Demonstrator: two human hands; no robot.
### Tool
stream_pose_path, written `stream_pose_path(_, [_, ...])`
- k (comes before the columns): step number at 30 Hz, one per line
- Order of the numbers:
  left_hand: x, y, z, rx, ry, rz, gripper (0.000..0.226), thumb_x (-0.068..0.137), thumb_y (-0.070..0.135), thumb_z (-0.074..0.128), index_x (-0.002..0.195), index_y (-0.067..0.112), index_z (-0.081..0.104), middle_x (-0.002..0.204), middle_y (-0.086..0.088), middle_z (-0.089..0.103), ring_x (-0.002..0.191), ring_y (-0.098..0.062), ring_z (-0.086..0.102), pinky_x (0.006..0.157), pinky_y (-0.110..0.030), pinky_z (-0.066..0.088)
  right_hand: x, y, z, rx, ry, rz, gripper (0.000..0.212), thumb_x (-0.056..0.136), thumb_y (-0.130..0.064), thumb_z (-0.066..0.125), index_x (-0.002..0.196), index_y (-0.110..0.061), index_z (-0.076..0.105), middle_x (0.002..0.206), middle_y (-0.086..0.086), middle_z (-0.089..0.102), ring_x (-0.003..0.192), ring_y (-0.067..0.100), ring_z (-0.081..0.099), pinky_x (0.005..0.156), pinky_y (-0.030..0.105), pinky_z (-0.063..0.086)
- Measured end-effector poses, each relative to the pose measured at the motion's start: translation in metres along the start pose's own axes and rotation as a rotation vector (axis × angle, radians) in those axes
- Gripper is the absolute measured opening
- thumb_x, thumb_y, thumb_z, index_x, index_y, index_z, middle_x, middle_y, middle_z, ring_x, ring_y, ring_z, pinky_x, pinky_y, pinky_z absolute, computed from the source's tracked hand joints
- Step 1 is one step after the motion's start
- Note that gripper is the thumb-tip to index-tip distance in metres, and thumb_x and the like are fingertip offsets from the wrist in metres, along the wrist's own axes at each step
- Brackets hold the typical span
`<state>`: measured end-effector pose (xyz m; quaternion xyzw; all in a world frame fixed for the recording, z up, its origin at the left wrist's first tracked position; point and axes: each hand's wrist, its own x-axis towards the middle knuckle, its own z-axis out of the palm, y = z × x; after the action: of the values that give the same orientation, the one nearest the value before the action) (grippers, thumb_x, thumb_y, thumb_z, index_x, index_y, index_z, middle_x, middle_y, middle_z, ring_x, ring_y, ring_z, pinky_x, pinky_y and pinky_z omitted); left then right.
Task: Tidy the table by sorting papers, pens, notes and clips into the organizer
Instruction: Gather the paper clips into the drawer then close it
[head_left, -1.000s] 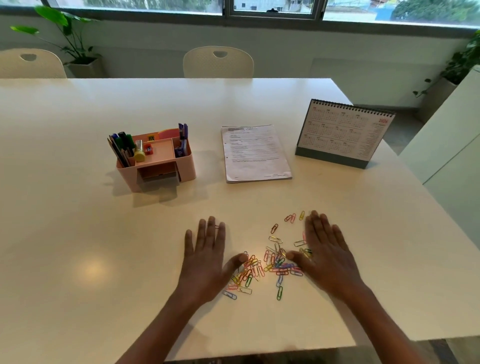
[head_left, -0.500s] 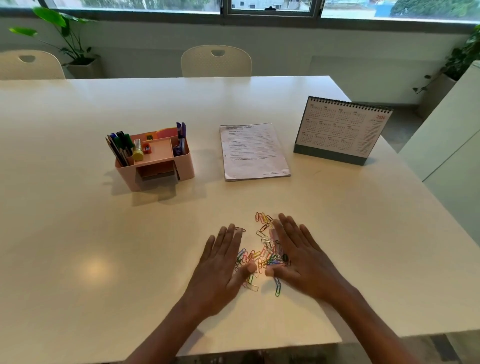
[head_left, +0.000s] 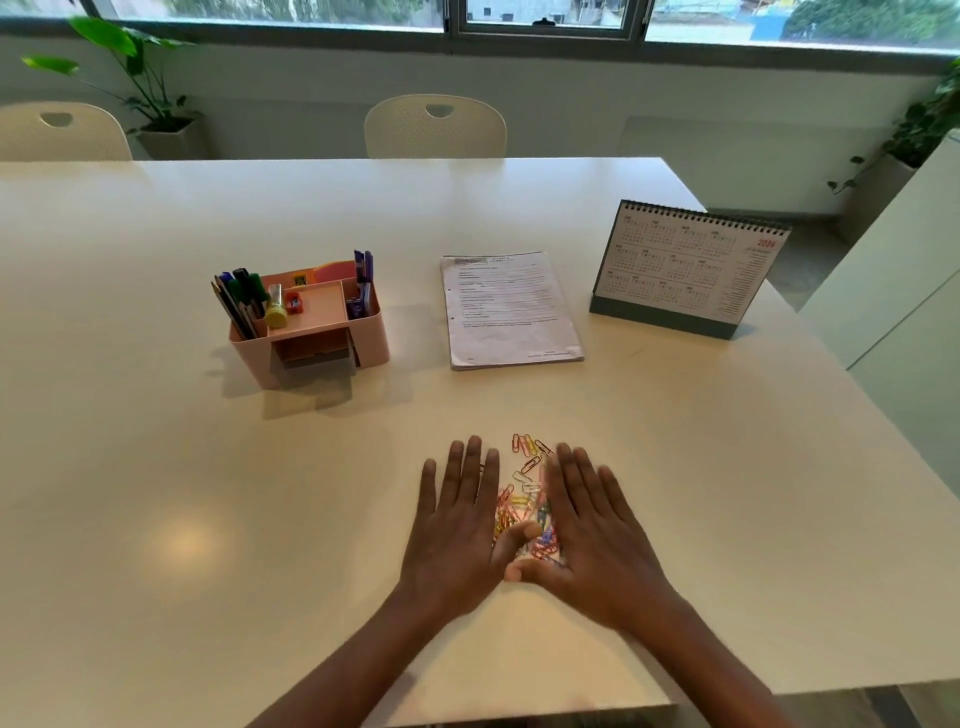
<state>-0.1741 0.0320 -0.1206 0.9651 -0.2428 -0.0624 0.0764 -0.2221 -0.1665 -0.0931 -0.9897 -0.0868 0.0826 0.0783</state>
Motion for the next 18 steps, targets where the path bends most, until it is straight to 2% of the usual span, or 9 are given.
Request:
stream_pose_path(2, [0.015,-0.004,-0.006,0.017,-0.021,0.044,0.099,0.088,0.082,-0.018,0.165,0.019,-0.02,0.17,-0.002,-0.033,0.155,-0.018,-0.037,0.129,-0.052,-0.013,0.015,0.003,0.0,0.029,0.024,-0.02,0.128,0.079,-0.102,0.012,0.161,-0.012,-0.025,0.168,0.004,-0.036,0.155,0.017,-0.036,0.13,0.046,-0.01])
stream_pose_path(6, [0.036,-0.014,-0.013,0.023,-0.035,0.145,0.089,0.095,0.076,-0.01,0.166,0.022,-0.016,0.172,0.001,-0.027,0.157,-0.015,-0.032,0.131,-0.049,-0.01,0.042,0.01,0.0,-0.031,0.042,-0.101,0.124,0.081,-0.101,0.016,0.164,-0.016,-0.02,0.172,0.004,-0.028,0.156,0.016,-0.032,0.131,0.047,-0.006])
stream_pose_path(10, [0.047,-0.021,-0.015,-0.007,-0.024,0.169,0.097,0.09,0.079,-0.016,0.167,0.02,-0.012,0.174,0.002,-0.019,0.159,-0.013,-0.024,0.132,-0.047,-0.003,0.06,0.014,-0.001,-0.06,0.05,-0.176,0.123,0.083,-0.099,0.019,0.165,-0.014,-0.014,0.174,0.003,-0.021,0.158,0.015,-0.028,0.132,0.047,0.001])
stream_pose_path(14, [0.037,-0.023,-0.014,-0.172,0.049,0.122,0.098,0.092,0.083,-0.008,0.168,0.02,-0.006,0.175,0.002,-0.014,0.161,-0.01,-0.018,0.133,-0.041,0.001,0.051,0.011,-0.004,-0.014,0.07,-0.132,0.132,0.079,-0.102,0.022,0.163,-0.01,-0.019,0.171,0.007,-0.028,0.157,0.016,-0.03,0.132,0.045,-0.001])
stream_pose_path(18, [-0.006,-0.024,-0.012,-0.158,0.052,0.061,0.095,0.095,0.083,-0.002,0.166,0.021,-0.014,0.173,0.004,-0.024,0.157,-0.005,-0.028,0.132,-0.034,-0.006,-0.003,0.004,-0.002,0.012,0.056,-0.066,0.137,0.078,-0.103,0.026,0.16,-0.005,-0.025,0.168,0.009,-0.037,0.156,0.02,-0.033,0.131,0.042,-0.008])
